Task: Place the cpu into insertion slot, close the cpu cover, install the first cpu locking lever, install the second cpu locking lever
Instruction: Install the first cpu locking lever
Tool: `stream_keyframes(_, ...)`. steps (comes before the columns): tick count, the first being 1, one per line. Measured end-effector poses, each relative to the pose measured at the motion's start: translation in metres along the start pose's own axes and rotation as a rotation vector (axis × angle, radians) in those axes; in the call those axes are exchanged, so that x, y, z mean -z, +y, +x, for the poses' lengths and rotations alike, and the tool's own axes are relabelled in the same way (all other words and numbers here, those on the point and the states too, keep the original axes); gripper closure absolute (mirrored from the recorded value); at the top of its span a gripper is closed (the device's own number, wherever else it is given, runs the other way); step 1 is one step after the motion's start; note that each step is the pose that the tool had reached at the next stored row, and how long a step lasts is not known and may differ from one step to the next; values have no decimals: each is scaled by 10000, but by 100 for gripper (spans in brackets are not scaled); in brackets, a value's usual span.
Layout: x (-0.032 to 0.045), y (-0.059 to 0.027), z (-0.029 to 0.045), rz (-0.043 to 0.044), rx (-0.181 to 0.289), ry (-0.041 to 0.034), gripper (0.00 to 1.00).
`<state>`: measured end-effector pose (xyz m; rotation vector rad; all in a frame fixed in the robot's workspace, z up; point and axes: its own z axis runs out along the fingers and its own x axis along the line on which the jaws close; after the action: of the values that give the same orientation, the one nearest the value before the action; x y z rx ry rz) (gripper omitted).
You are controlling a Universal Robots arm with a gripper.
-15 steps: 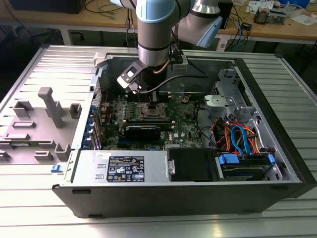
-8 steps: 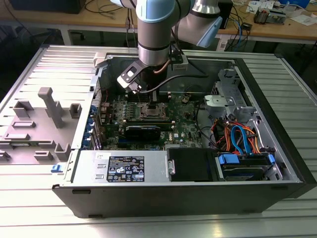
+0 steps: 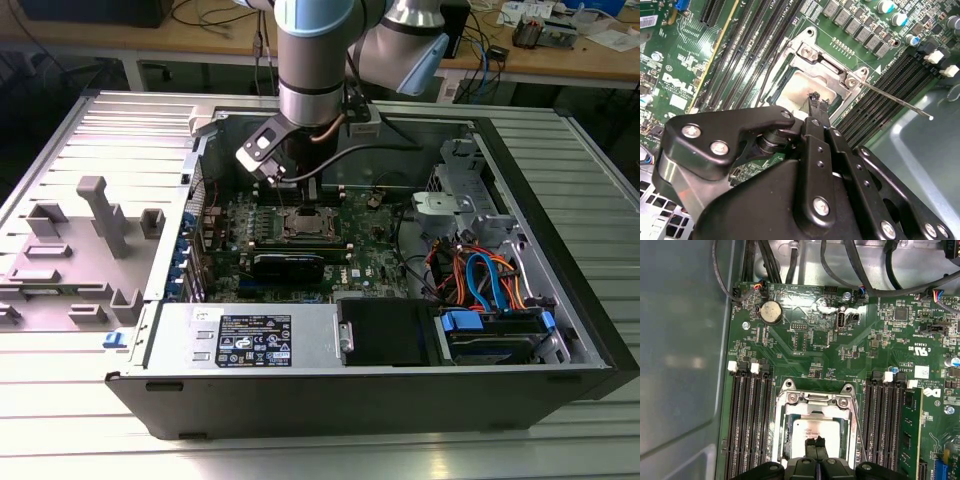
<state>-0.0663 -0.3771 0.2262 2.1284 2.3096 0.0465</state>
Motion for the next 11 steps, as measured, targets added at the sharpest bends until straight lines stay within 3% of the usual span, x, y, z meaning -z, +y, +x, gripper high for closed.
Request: stream_keyframes(11,7,1,0,0,0,0,89)
